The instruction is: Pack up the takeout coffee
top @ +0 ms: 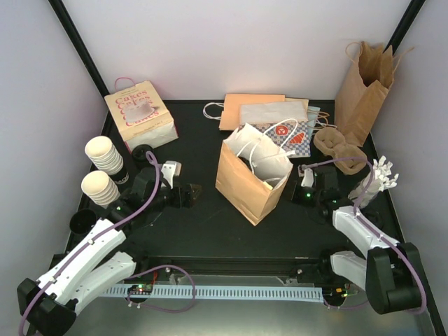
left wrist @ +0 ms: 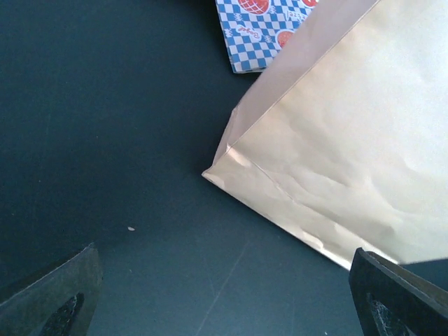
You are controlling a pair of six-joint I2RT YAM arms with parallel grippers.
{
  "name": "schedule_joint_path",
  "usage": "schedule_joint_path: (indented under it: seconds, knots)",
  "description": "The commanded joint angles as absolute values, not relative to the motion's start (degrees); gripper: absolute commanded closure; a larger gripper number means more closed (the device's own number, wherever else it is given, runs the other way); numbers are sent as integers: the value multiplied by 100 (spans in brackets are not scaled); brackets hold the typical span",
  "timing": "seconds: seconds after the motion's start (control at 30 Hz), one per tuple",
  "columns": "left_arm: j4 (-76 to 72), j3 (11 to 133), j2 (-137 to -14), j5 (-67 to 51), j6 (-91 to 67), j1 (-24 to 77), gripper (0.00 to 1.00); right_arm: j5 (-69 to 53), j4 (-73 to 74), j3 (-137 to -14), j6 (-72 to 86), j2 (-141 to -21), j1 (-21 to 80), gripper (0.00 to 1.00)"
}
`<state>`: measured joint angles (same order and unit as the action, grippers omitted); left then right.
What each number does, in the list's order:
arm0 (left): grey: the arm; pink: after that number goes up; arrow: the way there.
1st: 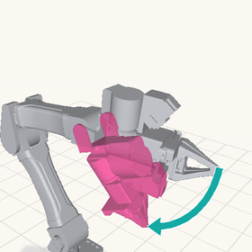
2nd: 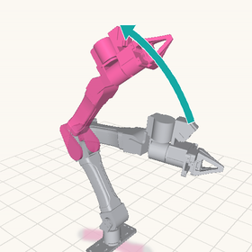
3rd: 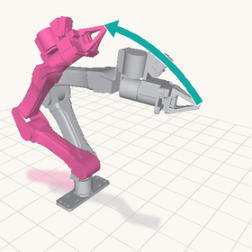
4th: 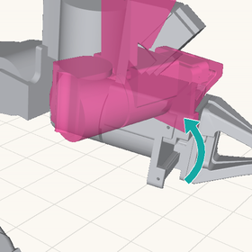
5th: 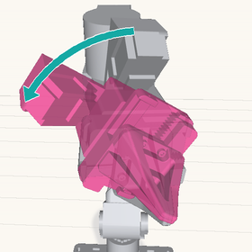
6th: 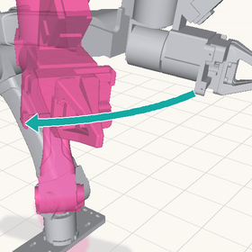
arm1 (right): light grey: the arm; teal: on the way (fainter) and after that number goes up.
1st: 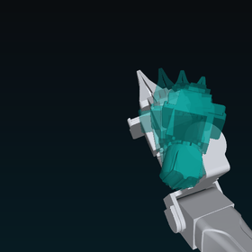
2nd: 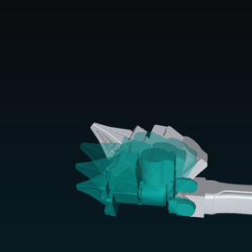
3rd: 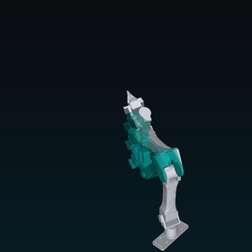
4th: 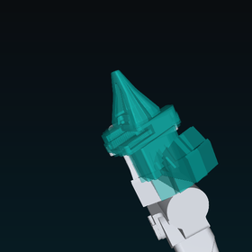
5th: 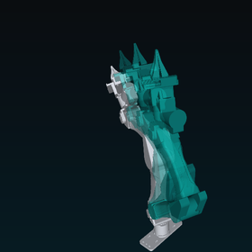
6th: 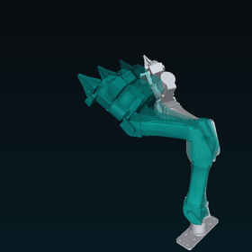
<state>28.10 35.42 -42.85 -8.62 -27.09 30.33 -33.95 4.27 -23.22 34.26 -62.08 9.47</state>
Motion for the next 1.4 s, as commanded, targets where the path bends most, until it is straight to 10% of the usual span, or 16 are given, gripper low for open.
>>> schedule_joint_path:
  seconds: [0.0, 0.6, 0.77, 0.97, 1.37]
  knots:
    - [2619, 3560, -4262, -557, -2736, 2995, 1, -3619, 156, -2183, 3292, -6151, 1220, 99]
    - [2283, 3418, -4396, -67, -2582, 2990, 1, -2031, 1012, -2438, 2724, -5721, 1890, 98]
    - [1899, 3256, -4228, 329, -2300, 2993, 1, -811, 1240, -2905, 2101, -5524, 1890, 71]
    - [1251, 2922, -3795, 1310, -1918, 2996, 1, 436, 1015, -3112, 2084, -5307, 1876, 11]
    - [-1234, 2068, -4039, 2780, -396, 2577, 1, 1846, -1441, -2531, 883, -5475, 1877, 0]
